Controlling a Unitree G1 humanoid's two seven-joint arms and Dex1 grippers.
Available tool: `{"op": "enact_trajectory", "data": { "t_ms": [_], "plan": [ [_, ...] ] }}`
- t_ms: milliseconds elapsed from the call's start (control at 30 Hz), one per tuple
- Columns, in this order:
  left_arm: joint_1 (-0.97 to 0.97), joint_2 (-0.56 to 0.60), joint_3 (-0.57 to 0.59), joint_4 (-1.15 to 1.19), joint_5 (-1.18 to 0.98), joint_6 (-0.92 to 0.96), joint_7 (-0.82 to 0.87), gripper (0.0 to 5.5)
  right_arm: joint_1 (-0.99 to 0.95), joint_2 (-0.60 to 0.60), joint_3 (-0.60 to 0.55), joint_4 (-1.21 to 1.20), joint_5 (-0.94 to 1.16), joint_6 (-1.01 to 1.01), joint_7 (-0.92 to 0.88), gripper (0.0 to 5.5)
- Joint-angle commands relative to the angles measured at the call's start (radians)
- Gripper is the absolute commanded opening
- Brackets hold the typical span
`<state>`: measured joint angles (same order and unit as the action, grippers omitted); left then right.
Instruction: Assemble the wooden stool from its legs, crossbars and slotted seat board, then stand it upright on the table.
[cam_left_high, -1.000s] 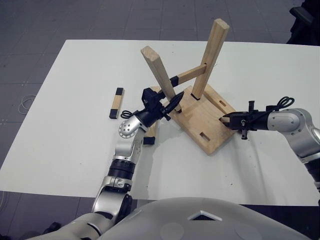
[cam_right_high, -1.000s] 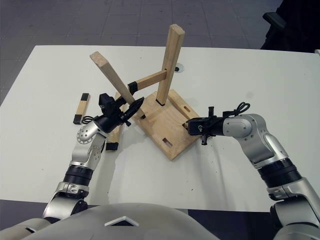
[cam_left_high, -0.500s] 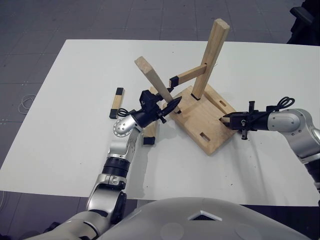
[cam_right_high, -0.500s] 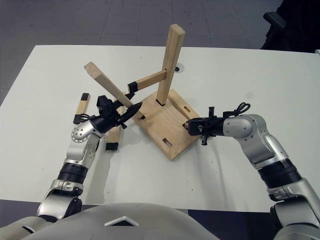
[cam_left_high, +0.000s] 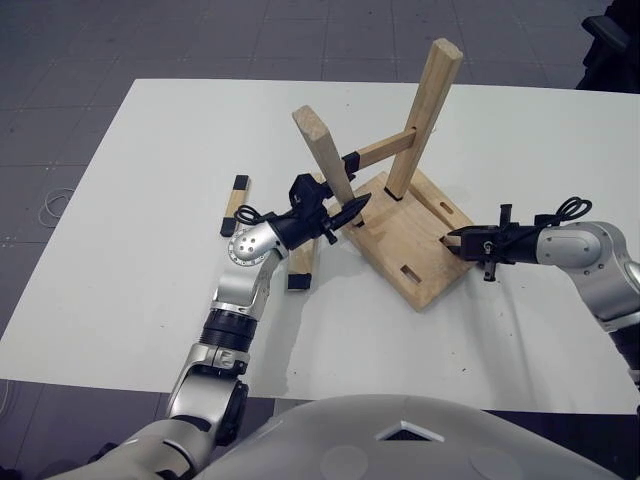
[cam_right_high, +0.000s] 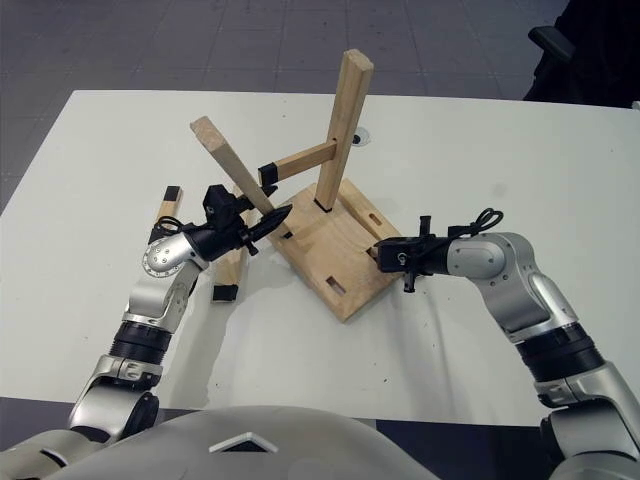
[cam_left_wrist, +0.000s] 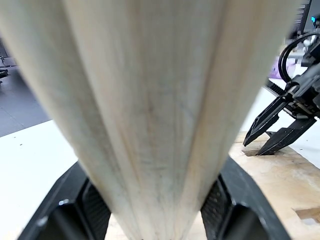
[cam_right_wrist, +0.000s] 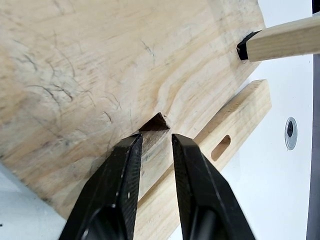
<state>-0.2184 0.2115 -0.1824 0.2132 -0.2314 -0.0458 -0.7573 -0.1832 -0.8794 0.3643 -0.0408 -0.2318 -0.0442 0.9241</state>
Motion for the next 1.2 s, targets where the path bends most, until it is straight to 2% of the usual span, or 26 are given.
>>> {"op": "enact_trajectory", "data": {
  "t_ms": [33, 200, 667, 900, 1067, 1200],
  "plan": [
    [0.030, 0.046, -0.038, 0.014, 0.058, 0.156, 0.019, 2.05, 0.077, 0.007, 0.042, 0.012, -0.025, 0.035, 0.035, 1.10],
    [0.045, 0.081, -0.058, -0.005, 0.081, 0.265, 0.057, 2.05, 0.081, 0.011, 0.037, 0.007, -0.023, 0.045, 0.032, 1.10],
    [0.126, 0.092, -0.035, 0.001, 0.040, 0.299, 0.128, 2.05, 0.074, 0.013, 0.032, 0.013, -0.019, 0.045, 0.036, 1.10],
    [0.078, 0.135, -0.051, 0.013, 0.058, 0.390, 0.128, 2.05, 0.086, 0.015, 0.030, 0.002, -0.018, 0.055, 0.032, 1.10],
    [0.000, 0.188, -0.087, 0.022, 0.061, 0.495, 0.064, 2.05, 0.095, 0.018, 0.028, -0.008, -0.018, 0.063, 0.025, 1.10],
    [0.005, 0.183, -0.066, 0.068, 0.018, 0.539, 0.053, 2.05, 0.097, 0.021, 0.028, -0.007, -0.022, 0.062, 0.023, 1.10]
  ]
}}
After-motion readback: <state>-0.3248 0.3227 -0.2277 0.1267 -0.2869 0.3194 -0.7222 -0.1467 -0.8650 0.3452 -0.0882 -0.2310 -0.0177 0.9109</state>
